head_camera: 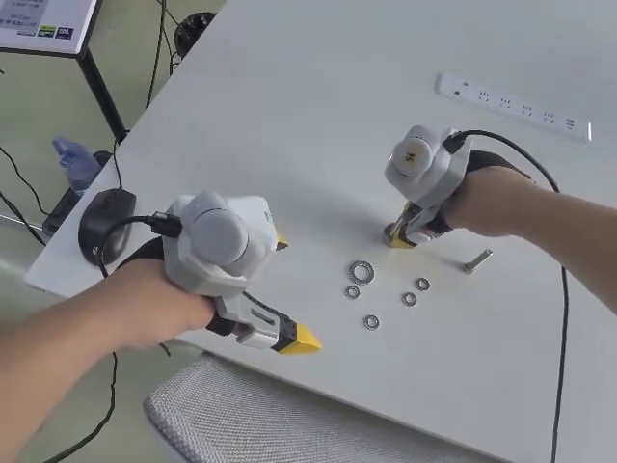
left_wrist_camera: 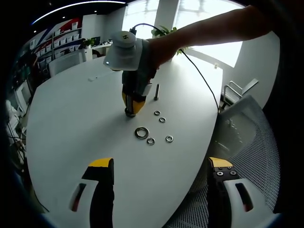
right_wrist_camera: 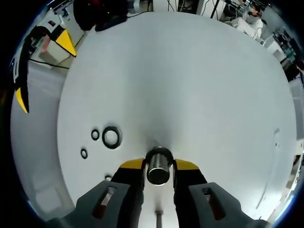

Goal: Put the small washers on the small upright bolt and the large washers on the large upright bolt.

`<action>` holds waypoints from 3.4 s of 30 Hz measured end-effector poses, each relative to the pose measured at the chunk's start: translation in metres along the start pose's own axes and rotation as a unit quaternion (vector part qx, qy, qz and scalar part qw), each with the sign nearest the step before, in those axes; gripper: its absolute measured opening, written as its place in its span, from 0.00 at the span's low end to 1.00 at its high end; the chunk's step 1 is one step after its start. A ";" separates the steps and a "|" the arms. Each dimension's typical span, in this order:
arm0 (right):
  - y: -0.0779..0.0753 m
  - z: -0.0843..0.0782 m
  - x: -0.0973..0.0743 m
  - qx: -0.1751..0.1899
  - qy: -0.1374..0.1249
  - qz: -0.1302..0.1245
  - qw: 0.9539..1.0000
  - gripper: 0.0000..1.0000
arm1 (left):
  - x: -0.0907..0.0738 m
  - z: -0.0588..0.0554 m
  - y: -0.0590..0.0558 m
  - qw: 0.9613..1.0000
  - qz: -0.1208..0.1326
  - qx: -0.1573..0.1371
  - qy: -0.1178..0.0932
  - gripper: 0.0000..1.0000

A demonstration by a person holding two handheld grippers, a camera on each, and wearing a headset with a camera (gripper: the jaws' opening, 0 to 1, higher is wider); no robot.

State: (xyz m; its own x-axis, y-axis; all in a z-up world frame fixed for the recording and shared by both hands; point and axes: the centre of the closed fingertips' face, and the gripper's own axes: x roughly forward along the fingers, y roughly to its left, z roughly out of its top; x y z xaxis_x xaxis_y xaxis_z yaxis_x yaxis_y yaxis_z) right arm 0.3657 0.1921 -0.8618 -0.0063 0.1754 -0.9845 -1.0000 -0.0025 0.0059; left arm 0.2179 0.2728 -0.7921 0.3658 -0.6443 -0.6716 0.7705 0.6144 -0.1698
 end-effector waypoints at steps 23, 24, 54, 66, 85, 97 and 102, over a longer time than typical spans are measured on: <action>-0.009 0.002 0.004 -0.008 -0.003 0.001 1.000 0.38 | 0.000 0.002 0.002 1.000 -0.002 0.009 0.006 0.78; -0.010 0.002 0.003 -0.007 -0.004 0.001 1.000 0.40 | 0.000 0.002 0.002 1.000 -0.002 0.009 0.007 0.78; -0.003 0.014 -0.040 0.002 -0.051 0.002 0.999 0.40 | -0.005 0.010 -0.002 1.000 0.006 0.019 0.000 0.78; 0.005 0.026 -0.056 -0.001 -0.068 -0.001 0.998 0.39 | -0.008 0.011 -0.003 1.000 0.006 0.023 -0.004 0.79; 0.035 0.039 -0.052 -0.032 -0.070 0.007 0.997 0.39 | -0.017 0.005 -0.004 1.000 0.004 0.024 0.000 0.78; 0.055 0.033 -0.039 -0.071 -0.066 0.027 0.995 0.39 | -0.017 0.003 -0.004 1.000 0.000 0.031 0.003 0.78; 0.062 0.032 -0.035 -0.089 -0.067 0.034 0.993 0.39 | -0.017 0.002 -0.003 1.000 0.002 0.031 0.004 0.77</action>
State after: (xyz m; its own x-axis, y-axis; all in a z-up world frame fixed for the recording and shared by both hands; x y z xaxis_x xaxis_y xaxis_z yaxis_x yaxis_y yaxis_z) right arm 0.3035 0.2171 -0.8210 -0.0853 0.2988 -0.9505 -0.9812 -0.1910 0.0280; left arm 0.2107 0.2810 -0.7783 0.3649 -0.6387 -0.6774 0.7998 0.5875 -0.1231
